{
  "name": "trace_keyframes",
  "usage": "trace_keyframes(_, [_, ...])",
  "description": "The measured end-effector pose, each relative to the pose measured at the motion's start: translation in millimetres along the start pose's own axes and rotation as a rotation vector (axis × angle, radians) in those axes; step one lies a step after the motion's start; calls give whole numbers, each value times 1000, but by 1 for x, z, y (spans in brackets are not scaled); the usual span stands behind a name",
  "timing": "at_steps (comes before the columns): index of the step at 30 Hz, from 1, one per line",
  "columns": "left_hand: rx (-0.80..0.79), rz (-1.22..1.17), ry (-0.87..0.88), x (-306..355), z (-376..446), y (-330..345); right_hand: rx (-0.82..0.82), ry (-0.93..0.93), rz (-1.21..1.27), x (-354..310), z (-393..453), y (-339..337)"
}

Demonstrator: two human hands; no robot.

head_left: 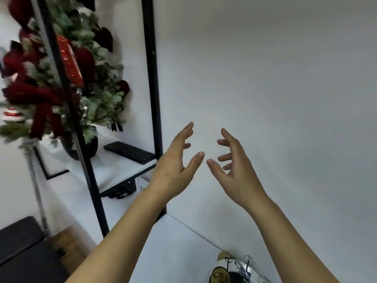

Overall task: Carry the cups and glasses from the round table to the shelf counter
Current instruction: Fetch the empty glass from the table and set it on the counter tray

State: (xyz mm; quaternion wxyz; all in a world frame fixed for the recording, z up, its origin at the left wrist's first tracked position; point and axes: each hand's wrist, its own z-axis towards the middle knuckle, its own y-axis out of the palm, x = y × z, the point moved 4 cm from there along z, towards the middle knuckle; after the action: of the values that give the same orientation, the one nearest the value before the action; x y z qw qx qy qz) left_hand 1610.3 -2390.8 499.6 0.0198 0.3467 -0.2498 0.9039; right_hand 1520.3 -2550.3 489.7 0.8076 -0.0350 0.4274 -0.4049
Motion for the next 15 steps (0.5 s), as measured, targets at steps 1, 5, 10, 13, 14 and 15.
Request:
trace_keyframes(1, [23,26,-17,5,-13,-8,-24,-23,30,-5,-5,6])
trace_keyframes(5, [162,137,-138,28,-89,-40,-221,-87,178,-29,-46,39])
trace_keyframes(10, [305,321,-306,69,-210,-77,-472,-127,382,-72,-125,77])
trace_keyframes(13, [444,374,-409,110,-293,-103,-593,-159,506,-116,-180,92])
trace_keyframes(14, [494,401,-441,121,-320,-111,-635,-181,534,-132,-197,96])
trace_keyframes(15, [539,420,-479,135,-345,-120,-680,-195,568,-149,-214,101])
